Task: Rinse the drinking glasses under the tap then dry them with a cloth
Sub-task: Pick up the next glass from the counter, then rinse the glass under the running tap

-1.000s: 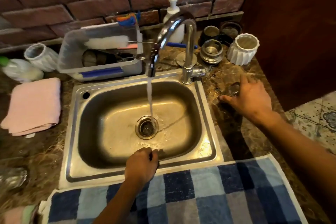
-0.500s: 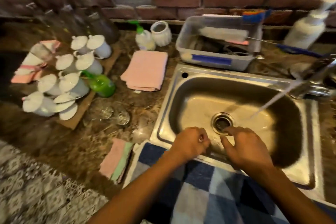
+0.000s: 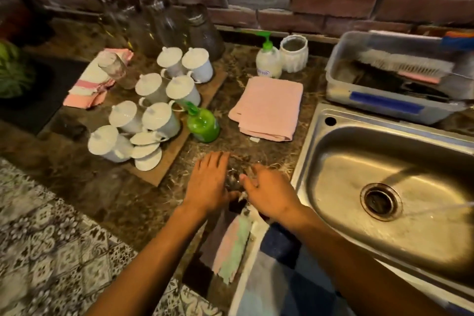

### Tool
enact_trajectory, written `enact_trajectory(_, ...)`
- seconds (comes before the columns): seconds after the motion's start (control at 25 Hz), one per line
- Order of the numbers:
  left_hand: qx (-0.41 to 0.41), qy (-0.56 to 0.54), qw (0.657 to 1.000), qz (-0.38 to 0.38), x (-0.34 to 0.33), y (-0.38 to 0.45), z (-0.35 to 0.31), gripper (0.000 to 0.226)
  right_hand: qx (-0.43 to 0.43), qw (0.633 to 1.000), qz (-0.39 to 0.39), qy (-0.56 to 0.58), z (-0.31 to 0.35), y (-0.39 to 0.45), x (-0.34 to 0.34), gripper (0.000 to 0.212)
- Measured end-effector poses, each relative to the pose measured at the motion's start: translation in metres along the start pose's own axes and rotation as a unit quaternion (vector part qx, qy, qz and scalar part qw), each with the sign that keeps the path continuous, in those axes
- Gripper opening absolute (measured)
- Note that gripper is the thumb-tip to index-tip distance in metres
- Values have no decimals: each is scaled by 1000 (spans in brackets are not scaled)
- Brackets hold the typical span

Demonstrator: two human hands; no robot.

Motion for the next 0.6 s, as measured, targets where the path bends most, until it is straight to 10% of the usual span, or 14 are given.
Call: enact_trajectory(0.6,-93,-14,995,26,-12,33,12,91,-115,993,-6,1,6,38,-34,16)
Point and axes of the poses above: each hand's wrist, its own y-axis towards the middle knuckle, its own x-axis out of the back of the hand, z = x × y, the point moved 8 cm from there along y, towards the middle knuckle, and after that the axes turned 3 degrees about -y, right-handed, at the moved point
